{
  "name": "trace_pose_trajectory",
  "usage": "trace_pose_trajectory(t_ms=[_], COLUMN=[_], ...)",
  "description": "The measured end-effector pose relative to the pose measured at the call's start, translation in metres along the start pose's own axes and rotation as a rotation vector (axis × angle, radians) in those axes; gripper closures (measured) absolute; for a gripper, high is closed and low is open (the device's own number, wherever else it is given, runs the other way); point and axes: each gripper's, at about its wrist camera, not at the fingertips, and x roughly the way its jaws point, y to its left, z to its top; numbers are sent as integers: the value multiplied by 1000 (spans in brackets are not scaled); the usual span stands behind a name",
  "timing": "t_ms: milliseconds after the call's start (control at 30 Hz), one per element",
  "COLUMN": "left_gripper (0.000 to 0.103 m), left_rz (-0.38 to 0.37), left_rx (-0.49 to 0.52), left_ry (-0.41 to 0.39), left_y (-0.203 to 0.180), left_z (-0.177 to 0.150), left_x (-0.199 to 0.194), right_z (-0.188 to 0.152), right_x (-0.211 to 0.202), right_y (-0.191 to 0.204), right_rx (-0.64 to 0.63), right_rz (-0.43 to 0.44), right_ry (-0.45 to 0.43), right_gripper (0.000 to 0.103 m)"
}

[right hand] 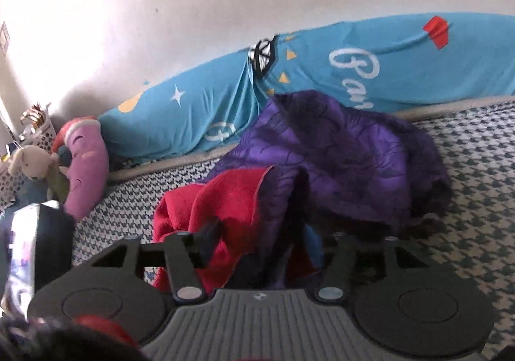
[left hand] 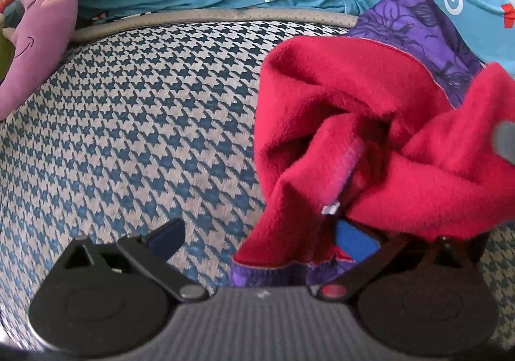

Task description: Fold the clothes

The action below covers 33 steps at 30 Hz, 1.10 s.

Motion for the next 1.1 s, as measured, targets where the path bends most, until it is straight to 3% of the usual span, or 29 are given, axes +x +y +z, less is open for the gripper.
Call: trace_pose_trajectory(t_ms=[133,200,333,567,733,900,1100], left_gripper=[0,0,0,0,0,0,0], left_rz=[-10,-19,-22,-46,-63,-107,-61], left_rx=[-3,-14,-42,-168,-192,-162,-104], left_ry=[4,0,-53,-183,-220,-191,-79], left_y=[5,10,24,50,48,29,7], left_z=[-1,0,6,26,31,30,24], left_x=[-6,-12,-25,-48,-52,-44,-14], right_z=[-8,-11,-14,-23,-42,-70,-76], right_x=[16,22,20,-2,-20,-32,-52], right_y=[5,3,3,10,13,21,15], right_rx=[-5,12,12,-138,-272,-420,-499], right_rz=[-14,-4,16,106,174,240,235], right_ry=[25,47,55,74,123,206,203], right_gripper=[47,72,84,87,88,88,83])
